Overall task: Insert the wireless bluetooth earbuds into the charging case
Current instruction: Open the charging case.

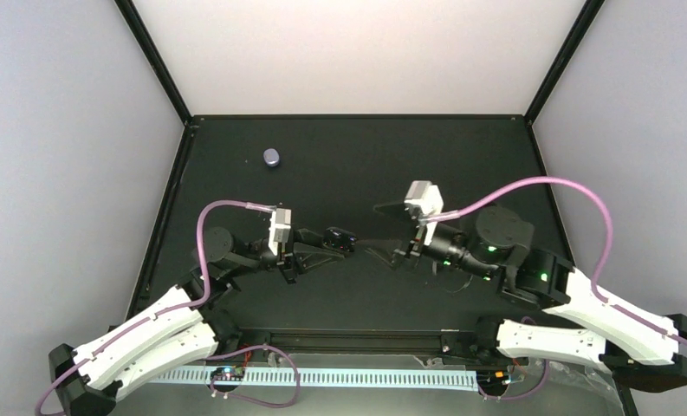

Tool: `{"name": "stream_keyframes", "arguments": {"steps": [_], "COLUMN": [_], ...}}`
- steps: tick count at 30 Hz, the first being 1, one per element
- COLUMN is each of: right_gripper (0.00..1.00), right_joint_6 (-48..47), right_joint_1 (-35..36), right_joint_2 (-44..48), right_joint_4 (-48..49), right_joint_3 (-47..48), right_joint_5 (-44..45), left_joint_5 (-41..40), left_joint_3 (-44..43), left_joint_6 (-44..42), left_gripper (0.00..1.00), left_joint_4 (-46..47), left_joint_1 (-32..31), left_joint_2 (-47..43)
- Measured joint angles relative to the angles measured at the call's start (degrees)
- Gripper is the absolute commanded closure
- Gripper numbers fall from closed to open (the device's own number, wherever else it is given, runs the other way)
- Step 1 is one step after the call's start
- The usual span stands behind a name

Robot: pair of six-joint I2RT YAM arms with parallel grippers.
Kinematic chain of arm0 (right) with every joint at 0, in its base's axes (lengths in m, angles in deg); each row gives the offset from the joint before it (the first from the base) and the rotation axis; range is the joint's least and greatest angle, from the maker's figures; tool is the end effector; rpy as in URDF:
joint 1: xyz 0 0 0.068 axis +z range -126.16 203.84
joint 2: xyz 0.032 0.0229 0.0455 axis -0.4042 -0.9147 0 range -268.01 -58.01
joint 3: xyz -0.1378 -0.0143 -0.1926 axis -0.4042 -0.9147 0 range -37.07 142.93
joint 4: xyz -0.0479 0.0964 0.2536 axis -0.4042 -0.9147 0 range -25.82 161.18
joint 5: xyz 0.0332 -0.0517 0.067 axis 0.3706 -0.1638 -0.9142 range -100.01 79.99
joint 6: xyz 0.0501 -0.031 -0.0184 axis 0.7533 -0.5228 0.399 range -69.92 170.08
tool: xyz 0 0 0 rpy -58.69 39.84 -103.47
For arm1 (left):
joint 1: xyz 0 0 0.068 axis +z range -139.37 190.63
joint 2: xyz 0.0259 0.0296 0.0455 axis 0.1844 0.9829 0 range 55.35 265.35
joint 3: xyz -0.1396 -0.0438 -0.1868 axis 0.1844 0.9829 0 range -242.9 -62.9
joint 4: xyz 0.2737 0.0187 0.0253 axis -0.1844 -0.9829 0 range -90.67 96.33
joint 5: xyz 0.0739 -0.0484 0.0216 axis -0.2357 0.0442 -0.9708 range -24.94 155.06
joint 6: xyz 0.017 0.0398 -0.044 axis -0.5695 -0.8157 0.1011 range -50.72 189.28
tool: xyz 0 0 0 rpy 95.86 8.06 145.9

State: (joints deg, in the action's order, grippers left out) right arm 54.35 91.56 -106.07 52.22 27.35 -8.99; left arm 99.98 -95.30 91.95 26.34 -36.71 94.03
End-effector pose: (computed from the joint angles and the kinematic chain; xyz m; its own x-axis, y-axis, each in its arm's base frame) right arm 0.0846 0.2044 0.4077 -0.0855 -0.0124 -0.9963 -0.9147 0.3975 0.0736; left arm 0.1272 -0.1774 0.3133 -0.2293 -0.2178 -0.9487 0.9661 0.0681 -0.2491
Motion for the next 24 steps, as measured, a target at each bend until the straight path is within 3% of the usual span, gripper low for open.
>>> {"name": "stream_keyframes", "arguments": {"steps": [5, 9, 15, 20, 24], "right_gripper": [0.26, 0.26, 0.25, 0.2, 0.18], "right_joint_6": [3.8, 10.2, 23.2, 28.7, 29.2], "right_joint_1": [-3.4, -14.7, -31.8, -33.3, -33.4], "right_joint_2": [2.7, 2.6, 1.5, 3.8, 5.4], "right_joint_4": [2.3, 2.8, -0.8, -3.1, -3.3], "right_joint_3": [0.5, -3.1, -17.0, -26.9, -28.6], "right_joint_5": [4.5, 10.5, 12.0, 13.2, 13.7], "left_joint_5": [-4.7, -8.5, -10.7, -10.9, -11.0], "left_joint_3": [1.8, 3.3, 3.5, 3.5, 4.0], "left_joint_6": [0.0, 0.6, 1.7, 3.5, 4.9], "left_gripper": [0.98, 0.98, 0.99, 0.99, 0.98], "left_joint_4": [-0.2, 0.6, 4.8, 8.5, 11.5], "left_joint_1": [0.0, 0.0, 0.0, 0.7, 1.4], "left_joint_2": [-2.3, -5.0, -4.0, -1.2, -2.0]}}
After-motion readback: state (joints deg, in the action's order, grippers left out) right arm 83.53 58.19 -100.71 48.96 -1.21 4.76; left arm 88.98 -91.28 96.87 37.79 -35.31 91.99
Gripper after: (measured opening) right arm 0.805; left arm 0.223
